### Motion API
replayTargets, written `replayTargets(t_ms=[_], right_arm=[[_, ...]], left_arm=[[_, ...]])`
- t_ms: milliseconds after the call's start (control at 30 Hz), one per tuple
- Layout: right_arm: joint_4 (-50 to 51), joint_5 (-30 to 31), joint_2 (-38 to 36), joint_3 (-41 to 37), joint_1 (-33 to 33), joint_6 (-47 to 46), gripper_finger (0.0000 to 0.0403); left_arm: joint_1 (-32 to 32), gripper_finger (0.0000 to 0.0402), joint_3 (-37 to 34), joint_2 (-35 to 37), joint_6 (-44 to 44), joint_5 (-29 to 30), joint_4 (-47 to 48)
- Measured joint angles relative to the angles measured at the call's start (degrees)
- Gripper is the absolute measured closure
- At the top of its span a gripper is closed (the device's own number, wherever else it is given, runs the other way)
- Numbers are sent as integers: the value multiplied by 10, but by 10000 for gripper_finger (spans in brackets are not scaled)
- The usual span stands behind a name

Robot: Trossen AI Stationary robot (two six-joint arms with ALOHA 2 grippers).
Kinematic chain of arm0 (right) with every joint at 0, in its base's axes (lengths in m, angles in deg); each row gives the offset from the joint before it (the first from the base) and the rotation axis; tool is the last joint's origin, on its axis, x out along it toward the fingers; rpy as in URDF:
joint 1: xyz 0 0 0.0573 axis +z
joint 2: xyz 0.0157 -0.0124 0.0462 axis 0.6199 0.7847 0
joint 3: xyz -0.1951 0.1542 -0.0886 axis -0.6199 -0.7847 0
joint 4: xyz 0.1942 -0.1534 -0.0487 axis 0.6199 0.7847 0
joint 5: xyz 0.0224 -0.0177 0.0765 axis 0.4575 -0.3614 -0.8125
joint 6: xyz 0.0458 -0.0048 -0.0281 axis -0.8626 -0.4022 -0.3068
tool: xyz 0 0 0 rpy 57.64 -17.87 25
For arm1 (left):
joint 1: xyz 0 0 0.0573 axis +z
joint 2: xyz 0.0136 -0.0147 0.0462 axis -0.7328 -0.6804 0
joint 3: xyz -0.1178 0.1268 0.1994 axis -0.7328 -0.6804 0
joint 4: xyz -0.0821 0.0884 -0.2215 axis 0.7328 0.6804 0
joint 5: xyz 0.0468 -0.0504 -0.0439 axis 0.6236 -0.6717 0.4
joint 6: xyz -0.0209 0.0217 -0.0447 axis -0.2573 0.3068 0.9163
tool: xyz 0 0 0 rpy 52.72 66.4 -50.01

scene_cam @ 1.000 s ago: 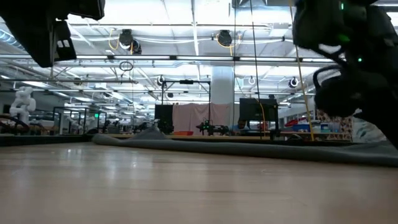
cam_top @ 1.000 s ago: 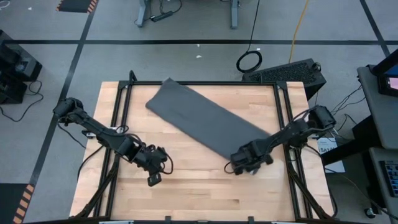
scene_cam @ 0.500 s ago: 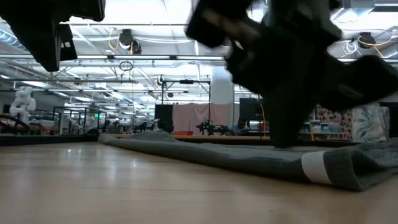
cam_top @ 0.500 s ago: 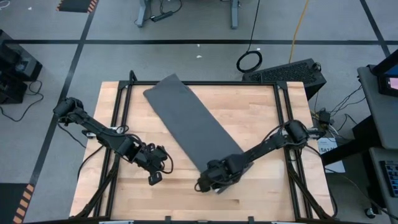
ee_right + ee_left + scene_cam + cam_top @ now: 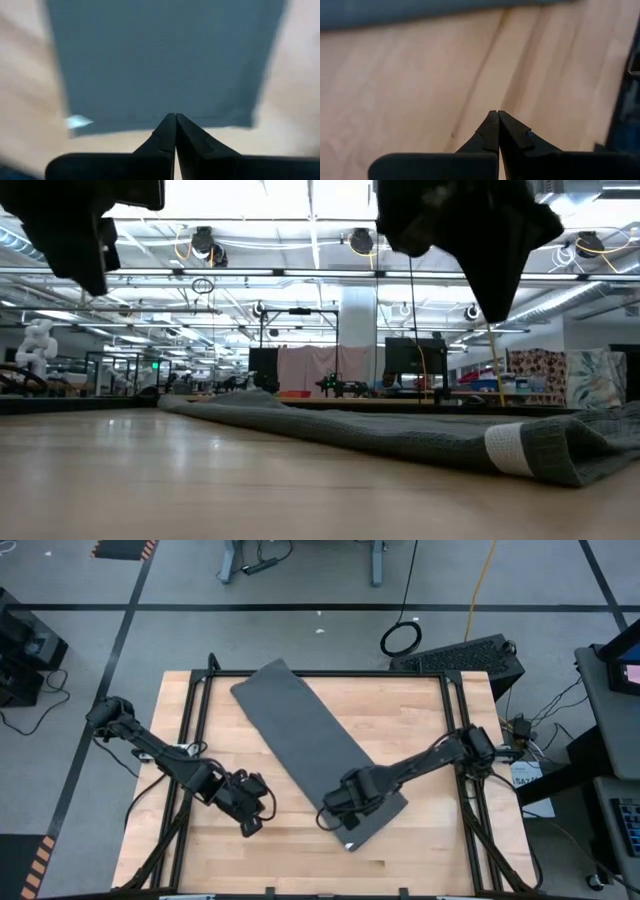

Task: Roll towel into tight, uniform cylinder
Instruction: Roll the towel

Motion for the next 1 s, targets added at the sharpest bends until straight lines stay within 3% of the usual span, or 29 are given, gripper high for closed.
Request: replayTargets(t_ms=[133, 567, 833, 1000], right_arm=[[-33, 10, 0, -32, -15, 8, 403], [-357, -22, 1, -200, -13, -164, 403], [-438, -2, 11, -215, -12, -246, 403], [-561, -1, 35, -215, -12, -280, 403]], left_arm=[[-5, 398, -11, -1, 0, 63, -7], [4, 398, -27, -2, 0, 62, -5], [14, 398, -27, -10, 0, 92, -5], [34, 398, -27, -18, -1, 79, -4]])
